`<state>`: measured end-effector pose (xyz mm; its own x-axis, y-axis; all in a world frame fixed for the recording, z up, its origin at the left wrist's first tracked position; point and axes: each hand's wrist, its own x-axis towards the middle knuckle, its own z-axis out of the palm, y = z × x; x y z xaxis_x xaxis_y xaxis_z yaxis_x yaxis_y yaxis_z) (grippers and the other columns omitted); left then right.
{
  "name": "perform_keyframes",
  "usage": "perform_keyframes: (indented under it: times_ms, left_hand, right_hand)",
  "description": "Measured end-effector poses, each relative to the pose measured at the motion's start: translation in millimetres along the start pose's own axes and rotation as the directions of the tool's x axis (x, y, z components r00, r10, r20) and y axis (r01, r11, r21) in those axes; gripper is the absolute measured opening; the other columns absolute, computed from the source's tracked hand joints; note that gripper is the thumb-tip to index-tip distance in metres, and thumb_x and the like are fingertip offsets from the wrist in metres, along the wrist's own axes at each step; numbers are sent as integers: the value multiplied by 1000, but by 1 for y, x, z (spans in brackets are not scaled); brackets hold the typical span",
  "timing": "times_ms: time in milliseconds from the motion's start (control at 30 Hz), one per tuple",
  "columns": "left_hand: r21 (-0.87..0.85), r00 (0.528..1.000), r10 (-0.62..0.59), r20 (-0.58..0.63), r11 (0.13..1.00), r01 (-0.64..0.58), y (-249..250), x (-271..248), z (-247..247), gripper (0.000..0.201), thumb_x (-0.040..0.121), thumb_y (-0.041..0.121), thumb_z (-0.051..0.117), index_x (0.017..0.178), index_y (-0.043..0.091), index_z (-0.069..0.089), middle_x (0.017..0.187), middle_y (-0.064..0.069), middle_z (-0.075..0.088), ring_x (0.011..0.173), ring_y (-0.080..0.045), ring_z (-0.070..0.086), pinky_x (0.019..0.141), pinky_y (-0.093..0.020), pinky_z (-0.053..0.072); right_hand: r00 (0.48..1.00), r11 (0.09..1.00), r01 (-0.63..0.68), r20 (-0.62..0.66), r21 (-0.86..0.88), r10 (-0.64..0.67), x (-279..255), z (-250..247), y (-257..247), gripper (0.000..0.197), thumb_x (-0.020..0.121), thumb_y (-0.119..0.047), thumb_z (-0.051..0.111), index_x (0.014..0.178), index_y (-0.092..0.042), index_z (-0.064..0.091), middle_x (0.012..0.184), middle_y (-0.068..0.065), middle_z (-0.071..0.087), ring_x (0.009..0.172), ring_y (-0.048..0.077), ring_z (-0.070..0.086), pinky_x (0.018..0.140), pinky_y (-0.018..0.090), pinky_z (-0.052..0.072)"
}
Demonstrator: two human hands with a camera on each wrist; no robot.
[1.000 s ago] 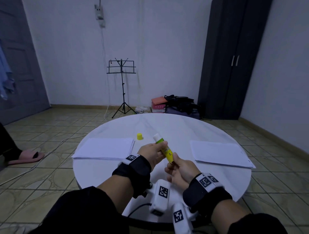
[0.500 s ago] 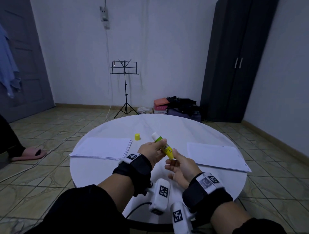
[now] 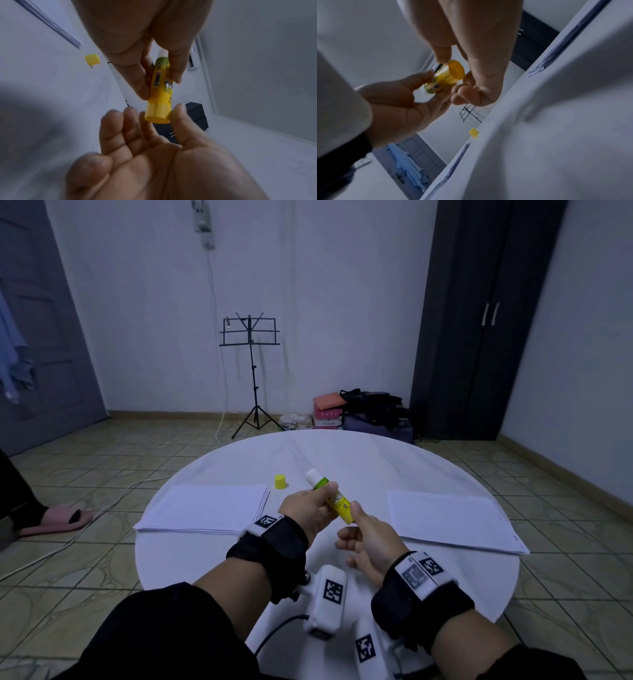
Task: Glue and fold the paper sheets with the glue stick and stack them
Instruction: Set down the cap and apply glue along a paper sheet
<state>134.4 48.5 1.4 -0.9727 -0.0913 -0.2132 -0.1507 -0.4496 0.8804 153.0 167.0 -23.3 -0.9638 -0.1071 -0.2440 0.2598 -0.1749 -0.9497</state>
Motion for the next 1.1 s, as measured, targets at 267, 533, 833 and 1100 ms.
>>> perform_keyframes:
  times_ms: [267, 533, 833, 1100]
  left_hand:
    - [0, 1000, -9, 23, 1000, 9, -2, 15, 2, 15, 88, 12, 66, 91, 0, 59, 82, -12, 59, 71, -21, 61, 76, -26, 56]
    - [313, 998, 56, -13, 949, -49, 1, 23, -31, 9, 83, 6, 70, 88, 11, 65, 83, -6, 65, 80, -15, 62, 86, -27, 51]
    - [534, 990, 68, -128, 845, 11, 13, 12, -80, 22, 77, -9, 68, 74, 12, 64, 71, -5, 57, 68, -16, 54, 74, -25, 48]
    - [543, 969, 101, -225, 839, 38, 20, 14, -110, 17, 75, -8, 69, 78, 9, 66, 70, -7, 53, 66, -20, 49, 72, -28, 43]
  right_hand:
    - [997, 997, -67, -31, -46, 65, 25, 0, -1, 52, 101, -46, 28, 81, -6, 53, 55, 7, 47, 50, 22, 53, 49, 25, 25]
    - [987, 710, -111, 6, -695, 160, 35, -25, -26, 35, 97, -40, 45, 111, -9, 53, 80, 1, 58, 62, 14, 55, 50, 22, 35]
    - [986, -248, -125, -147, -961, 73, 97, -89, -32, 46, 63, -55, 72, 93, -21, 63, 102, 2, 62, 97, 22, 58, 95, 35, 46]
    - [988, -338, -65, -107, -939, 108, 91, -85, -33, 49, 81, -43, 65, 57, -21, 29, 62, 0, 29, 54, 17, 30, 53, 27, 24]
